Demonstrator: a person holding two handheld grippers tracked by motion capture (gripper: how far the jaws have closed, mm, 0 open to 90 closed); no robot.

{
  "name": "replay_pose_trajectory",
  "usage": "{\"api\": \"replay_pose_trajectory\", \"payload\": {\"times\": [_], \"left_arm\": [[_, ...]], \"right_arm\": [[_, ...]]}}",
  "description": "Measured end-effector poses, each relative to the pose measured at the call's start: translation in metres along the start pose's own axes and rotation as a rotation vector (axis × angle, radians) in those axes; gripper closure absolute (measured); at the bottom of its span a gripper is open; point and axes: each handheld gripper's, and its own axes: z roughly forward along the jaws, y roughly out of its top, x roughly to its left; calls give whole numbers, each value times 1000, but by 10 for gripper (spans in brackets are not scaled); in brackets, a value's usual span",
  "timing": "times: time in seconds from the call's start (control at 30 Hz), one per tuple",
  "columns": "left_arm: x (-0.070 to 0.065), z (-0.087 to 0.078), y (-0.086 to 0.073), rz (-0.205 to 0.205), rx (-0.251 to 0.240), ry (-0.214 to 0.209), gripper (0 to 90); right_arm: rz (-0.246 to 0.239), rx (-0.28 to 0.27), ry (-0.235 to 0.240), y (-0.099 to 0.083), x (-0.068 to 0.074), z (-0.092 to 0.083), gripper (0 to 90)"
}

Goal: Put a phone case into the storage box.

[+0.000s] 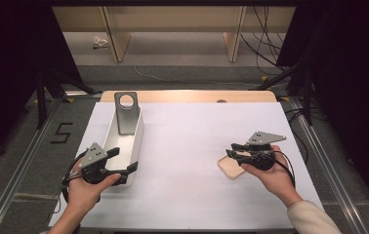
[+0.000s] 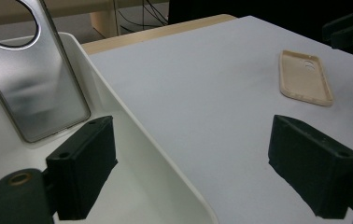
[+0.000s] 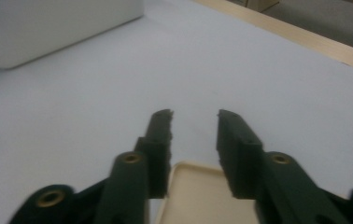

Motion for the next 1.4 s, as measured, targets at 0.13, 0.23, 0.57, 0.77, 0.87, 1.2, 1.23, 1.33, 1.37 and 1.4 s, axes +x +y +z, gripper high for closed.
{"api": "replay_pose_trajectory", "payload": {"times": [0.13,0.23,0.57,0.77,0.87,1.2,1.23,1.33,1.37,1.4], "left_arm": [[-1,-1,-2,12,7,8,155],[0,-1,-3,16,6,10,155],[9,9,-5,40,-20,6,155],[12,15,-5,53,-27,14,156],[13,15,-6,57,-25,18,156],[12,13,-6,67,-21,22,161],[12,13,-6,69,-21,24,161],[11,12,-5,71,-21,25,162],[10,12,-5,74,-21,24,163],[10,12,-5,75,-21,24,164]], "right_arm": [[-19,33,18,-1,1,1,790],[-20,33,19,0,1,1,784],[-13,51,12,-1,1,3,787],[-10,77,16,-2,1,4,828],[-21,113,15,-3,2,5,879],[-8,332,27,-13,3,20,900],[-8,342,25,-13,3,22,900],[-5,381,33,-14,5,25,900],[-6,400,32,-15,6,27,900],[-11,414,36,-16,6,29,900]]}}
